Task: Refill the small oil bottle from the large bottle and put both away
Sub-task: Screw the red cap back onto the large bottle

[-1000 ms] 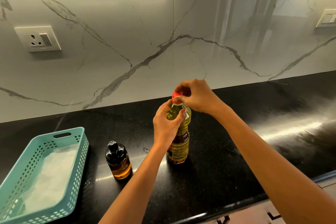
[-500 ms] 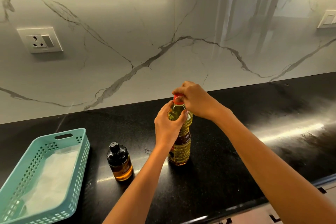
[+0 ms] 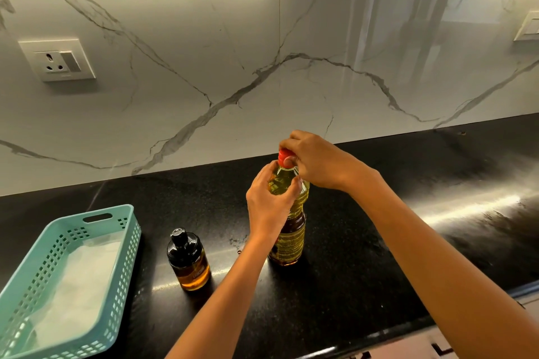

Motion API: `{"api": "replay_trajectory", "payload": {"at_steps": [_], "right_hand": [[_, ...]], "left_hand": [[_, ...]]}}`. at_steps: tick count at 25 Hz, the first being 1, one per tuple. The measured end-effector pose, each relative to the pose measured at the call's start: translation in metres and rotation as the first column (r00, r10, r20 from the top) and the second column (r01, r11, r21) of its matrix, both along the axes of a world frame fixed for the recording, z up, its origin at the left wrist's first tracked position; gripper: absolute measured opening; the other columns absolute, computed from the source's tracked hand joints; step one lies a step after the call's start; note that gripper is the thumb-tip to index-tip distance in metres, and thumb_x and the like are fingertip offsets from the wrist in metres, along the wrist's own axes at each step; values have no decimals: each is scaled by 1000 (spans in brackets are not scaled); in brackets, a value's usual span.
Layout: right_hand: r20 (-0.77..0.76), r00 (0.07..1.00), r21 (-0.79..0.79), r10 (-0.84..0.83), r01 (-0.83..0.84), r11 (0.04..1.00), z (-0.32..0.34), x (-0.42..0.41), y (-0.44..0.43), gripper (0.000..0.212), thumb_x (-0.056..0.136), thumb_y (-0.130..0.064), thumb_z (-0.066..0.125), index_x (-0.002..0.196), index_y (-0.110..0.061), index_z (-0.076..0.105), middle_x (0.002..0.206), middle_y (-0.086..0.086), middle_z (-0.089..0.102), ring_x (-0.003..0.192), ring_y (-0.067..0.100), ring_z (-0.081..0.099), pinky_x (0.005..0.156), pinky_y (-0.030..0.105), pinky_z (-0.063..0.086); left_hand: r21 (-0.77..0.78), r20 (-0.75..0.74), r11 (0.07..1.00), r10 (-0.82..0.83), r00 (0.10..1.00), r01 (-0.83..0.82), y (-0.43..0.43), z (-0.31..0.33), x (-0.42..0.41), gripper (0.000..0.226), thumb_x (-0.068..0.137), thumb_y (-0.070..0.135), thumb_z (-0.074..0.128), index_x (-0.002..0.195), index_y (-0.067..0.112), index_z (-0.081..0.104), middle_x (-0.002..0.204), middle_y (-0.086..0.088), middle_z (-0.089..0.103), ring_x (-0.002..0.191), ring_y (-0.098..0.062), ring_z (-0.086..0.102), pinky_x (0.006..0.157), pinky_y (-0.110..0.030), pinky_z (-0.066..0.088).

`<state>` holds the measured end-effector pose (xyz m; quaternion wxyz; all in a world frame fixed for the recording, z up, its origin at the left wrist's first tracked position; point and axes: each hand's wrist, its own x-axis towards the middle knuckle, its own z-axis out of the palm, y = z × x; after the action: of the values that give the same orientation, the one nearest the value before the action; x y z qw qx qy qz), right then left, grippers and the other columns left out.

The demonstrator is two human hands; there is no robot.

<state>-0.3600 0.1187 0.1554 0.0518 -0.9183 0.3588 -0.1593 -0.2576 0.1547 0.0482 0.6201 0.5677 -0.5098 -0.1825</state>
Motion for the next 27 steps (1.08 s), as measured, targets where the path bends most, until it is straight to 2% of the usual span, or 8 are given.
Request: {"api": "replay_trajectory", "payload": {"at_steps": [6,8,11,14,17,19,22,27], "right_hand": [[-63,995,-120,-77,70,990,0,17,3,31,89,-21,54,117,-6,50,114,10,52,103,20,50,86,26,43],[3,996,-104,-94,94,990,-3,20,3,29,90,-23,53,114,-5,52,111,11,53,96,19,50,83,26,44],[275,956,80,-98,79,994,-17,12,3,31,93,-27,53,115,-5,55,109,10,57,92,13,51,77,18,41],[545,803,388,-240,12,922,-50,-12,7,43,90,-41,47,121,-12,55,113,3,60,101,10,56,79,13,43],[558,737,653,-383,-104,750,-102,-29,16,46,87,-45,48,127,-24,50,123,-4,57,115,9,52,90,19,43],[518,762,703,-388,-121,701,-135,-30,23,44,87,-33,58,129,-33,42,121,-14,54,113,1,51,85,12,44],[491,783,699,-382,-93,709,-165,-24,30,78,79,-25,72,138,-39,24,117,-27,44,106,-11,45,80,2,39],[555,703,649,-444,-32,760,-193,-8,29,91,57,-18,87,120,-53,31,112,-21,58,103,-6,57,85,13,47]], "left_hand": [[-10,-24,1000,-5,1000,4,1,6,-1,49,71,27,77,105,49,49,102,24,58,97,2,59,86,-17,47],[-11,-31,1000,0,1000,-1,2,6,-1,52,71,29,76,114,41,50,107,15,62,101,-2,60,89,-23,49],[23,-63,998,-57,996,59,5,6,2,46,75,28,73,113,39,51,103,16,62,96,4,59,90,-25,51],[96,-47,984,-143,989,146,14,0,9,63,71,41,71,127,39,43,118,15,56,109,1,54,93,-24,46],[222,-98,947,-214,972,231,24,-25,20,73,70,35,74,133,34,38,119,19,54,112,0,53,93,-20,43],[286,-116,924,-231,966,255,27,-42,26,63,74,26,74,129,31,44,118,16,57,117,-5,52,94,-20,43],[341,-173,890,-259,950,304,29,-54,29,67,76,21,72,132,34,38,112,25,51,107,6,49,88,-14,43],[393,-187,862,-266,946,320,28,-71,33,81,67,16,80,127,42,33,117,21,52,114,0,48,99,-29,44]]}}
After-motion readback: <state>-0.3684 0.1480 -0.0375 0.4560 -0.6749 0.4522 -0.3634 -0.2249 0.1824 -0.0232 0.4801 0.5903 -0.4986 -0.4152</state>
